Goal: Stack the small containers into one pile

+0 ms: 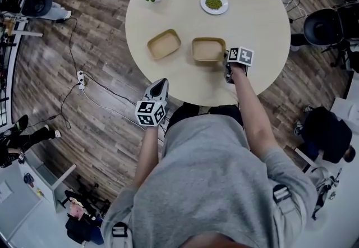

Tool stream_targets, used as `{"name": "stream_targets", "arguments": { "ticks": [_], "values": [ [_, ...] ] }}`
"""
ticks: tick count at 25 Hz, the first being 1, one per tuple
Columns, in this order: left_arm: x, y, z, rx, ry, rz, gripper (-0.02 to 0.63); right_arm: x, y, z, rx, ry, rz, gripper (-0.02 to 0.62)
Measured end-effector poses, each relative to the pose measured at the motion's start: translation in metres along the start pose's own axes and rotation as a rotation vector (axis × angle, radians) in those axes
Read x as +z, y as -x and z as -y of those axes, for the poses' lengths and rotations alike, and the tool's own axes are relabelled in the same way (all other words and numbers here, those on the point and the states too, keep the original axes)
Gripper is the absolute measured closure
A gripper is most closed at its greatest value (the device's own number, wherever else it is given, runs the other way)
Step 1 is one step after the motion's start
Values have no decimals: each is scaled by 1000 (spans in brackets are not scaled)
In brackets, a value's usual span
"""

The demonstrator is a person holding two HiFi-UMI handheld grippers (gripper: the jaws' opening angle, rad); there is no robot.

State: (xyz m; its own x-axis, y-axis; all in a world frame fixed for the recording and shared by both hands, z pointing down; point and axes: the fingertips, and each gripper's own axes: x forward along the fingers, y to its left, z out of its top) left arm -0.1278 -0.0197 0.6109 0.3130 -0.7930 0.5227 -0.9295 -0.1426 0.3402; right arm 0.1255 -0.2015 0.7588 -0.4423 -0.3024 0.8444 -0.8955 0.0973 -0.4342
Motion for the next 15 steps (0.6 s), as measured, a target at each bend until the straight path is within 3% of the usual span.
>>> {"name": "stream_targets", "arguments": {
  "ticks": [15],
  "values": [
    [2, 4, 8, -10, -11, 27, 586, 20, 12, -15, 22, 19, 19, 557]
  ]
}}
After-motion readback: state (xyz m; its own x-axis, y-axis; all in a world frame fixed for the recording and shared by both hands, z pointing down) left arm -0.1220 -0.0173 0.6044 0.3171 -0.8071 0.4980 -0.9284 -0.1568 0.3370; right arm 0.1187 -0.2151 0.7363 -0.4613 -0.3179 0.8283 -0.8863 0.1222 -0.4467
